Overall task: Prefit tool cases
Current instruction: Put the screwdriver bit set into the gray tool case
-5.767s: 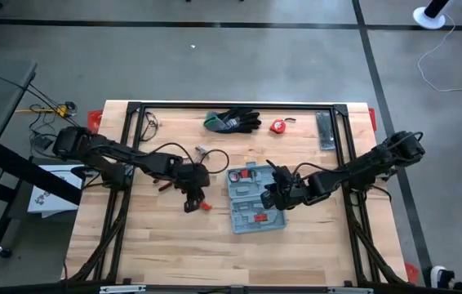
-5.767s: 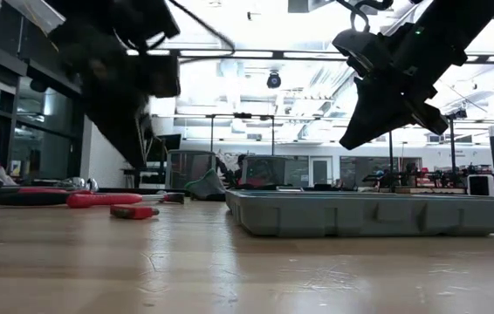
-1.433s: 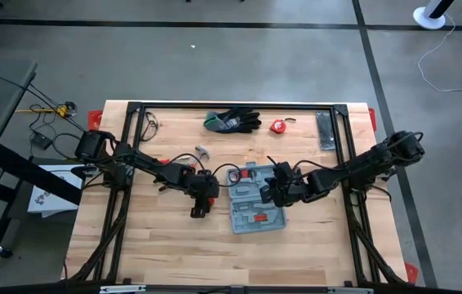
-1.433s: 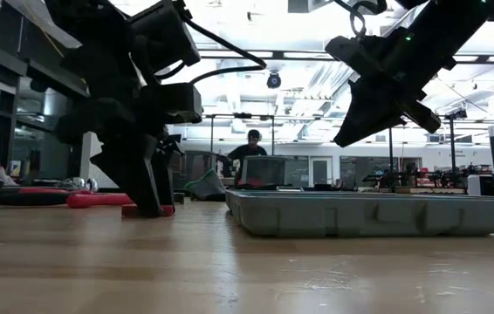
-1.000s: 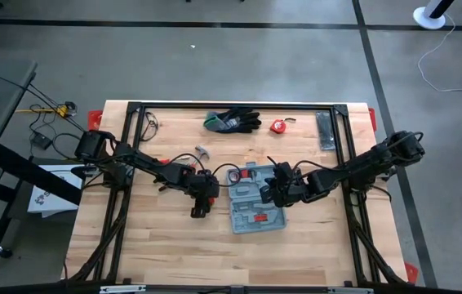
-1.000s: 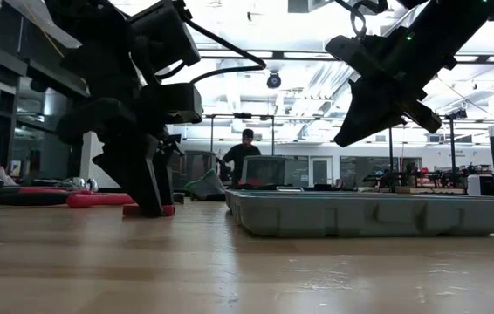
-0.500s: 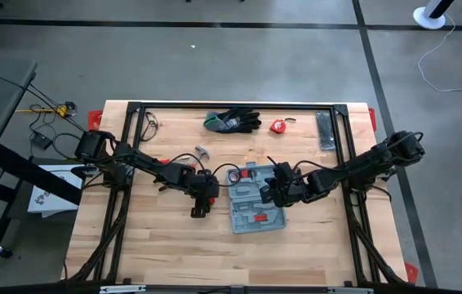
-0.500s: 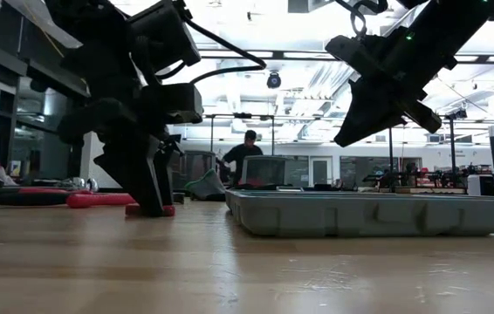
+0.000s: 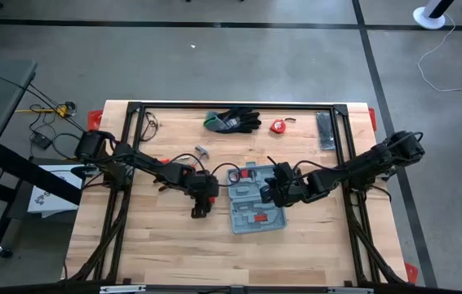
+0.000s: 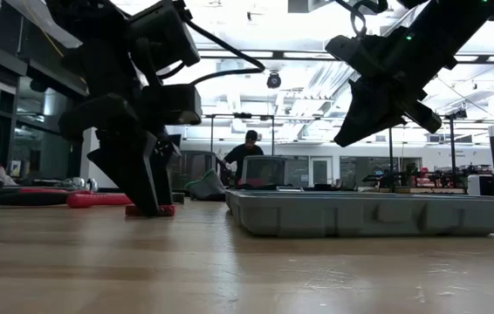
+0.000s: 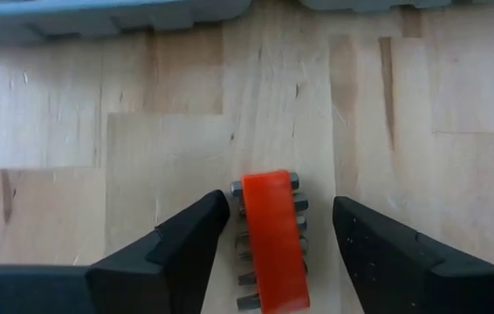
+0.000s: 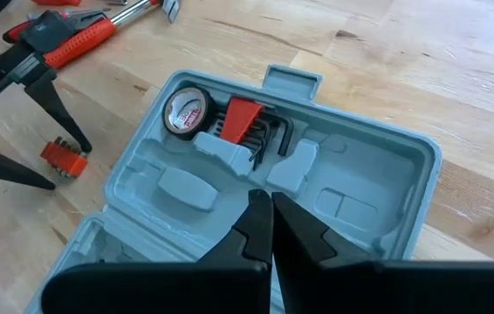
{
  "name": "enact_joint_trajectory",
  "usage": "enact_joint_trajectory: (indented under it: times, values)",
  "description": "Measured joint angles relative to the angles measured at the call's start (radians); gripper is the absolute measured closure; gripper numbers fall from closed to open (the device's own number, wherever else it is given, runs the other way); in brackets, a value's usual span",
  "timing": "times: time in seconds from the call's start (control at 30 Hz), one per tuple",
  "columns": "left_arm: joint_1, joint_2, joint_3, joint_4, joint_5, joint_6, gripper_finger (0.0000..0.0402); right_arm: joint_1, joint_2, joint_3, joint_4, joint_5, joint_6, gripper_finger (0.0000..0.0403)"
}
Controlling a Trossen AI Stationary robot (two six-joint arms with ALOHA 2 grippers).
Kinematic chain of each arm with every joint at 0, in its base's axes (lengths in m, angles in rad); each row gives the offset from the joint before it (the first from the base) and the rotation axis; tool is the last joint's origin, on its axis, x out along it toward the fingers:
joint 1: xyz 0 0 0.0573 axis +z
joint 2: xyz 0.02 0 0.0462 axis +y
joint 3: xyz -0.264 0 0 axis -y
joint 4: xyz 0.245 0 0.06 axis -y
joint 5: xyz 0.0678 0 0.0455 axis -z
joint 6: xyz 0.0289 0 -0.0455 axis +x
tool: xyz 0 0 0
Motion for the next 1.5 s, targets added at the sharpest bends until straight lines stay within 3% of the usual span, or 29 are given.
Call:
enact_joint_trajectory:
  times: [0.4, 1.07, 1.2, 1.43, 1.5]
  values:
    - [0.022, -0.036, -0.003, -0.065, -0.017, -0.049, 0.0185, 0.0, 0.0, 0.0, -0.001, 0.012, 0.0, 0.0403]
    - [-0.02, 0.01, 0.0, -0.008, -0.074, -0.083, 0.0191, 0.0, 0.075, 0.0, 0.045, -0.023, 0.011, 0.0403]
    - [-0.019, 0.011, 0.001, -0.022, -0.075, -0.094, 0.0221, 0.0, 0.074, 0.0, 0.045, -0.024, 0.002, 0.0403]
    - [-0.019, 0.013, 0.001, -0.046, -0.071, -0.15, 0.0327, 0.0, 0.073, 0.0, 0.045, -0.024, 0.0, 0.0403]
    - [-0.019, 0.013, 0.001, -0.053, -0.067, -0.163, 0.0328, 0.0, 0.073, 0.0, 0.045, -0.024, 0.0, 0.0403]
